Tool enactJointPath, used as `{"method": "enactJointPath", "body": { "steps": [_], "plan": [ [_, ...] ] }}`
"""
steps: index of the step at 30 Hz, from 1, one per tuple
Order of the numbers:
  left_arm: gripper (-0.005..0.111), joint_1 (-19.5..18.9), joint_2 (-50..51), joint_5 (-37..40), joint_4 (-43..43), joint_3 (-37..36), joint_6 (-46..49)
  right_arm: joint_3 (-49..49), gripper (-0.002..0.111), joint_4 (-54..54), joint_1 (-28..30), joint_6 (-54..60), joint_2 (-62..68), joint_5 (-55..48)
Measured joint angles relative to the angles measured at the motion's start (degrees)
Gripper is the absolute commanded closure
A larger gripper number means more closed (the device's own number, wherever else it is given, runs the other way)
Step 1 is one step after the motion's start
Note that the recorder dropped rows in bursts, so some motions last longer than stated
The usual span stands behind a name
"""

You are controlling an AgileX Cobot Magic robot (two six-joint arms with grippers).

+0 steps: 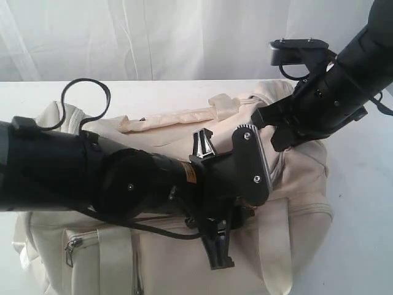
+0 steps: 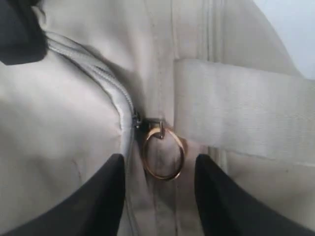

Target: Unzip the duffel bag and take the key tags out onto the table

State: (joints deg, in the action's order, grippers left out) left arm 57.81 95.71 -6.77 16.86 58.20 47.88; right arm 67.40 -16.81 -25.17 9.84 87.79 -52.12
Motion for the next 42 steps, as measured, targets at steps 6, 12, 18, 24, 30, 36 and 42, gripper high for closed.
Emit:
{"method": "enactJointPath", "body": {
  "steps": [6, 12, 18, 24, 30, 36, 42],
  "plan": [
    [0.059, 1.3, 1.8, -1.2, -1.7, 0.0, 0.8, 0.0, 0.108, -0.1, 0.0, 0.0, 0.0, -0.2],
    [0.072, 2.2, 2.1, -6.2, -1.9, 0.0, 0.8, 0.0, 0.108, -0.1, 0.0, 0.0, 0.0, -0.2],
    [0.078, 2.2, 3.1, -6.2, -1.9, 0.0, 0.8, 0.0, 0.108, -0.1, 0.0, 0.0, 0.0, -0.2],
    [0.092, 2.2, 3.7, -6.1, -1.9, 0.0, 1.5, 0.0, 0.108, -0.3, 0.0, 0.0, 0.0, -0.2],
    [0.107, 2.2, 3.7, -5.9, -1.6, 0.0, 3.4, 0.0, 0.108, -0.3, 0.0, 0.0, 0.1, -0.2],
    [0.107, 1.9, 0.7, -1.7, 0.8, 0.0, 3.7, 0.0, 0.108, -0.5, 0.0, 0.0, 0.3, -0.3],
    [0.107, 0.8, -1.7, 5.5, 1.3, 0.0, 3.6, 0.0, 0.108, -0.6, 0.0, 0.0, 0.3, -0.5]
  ]
}}
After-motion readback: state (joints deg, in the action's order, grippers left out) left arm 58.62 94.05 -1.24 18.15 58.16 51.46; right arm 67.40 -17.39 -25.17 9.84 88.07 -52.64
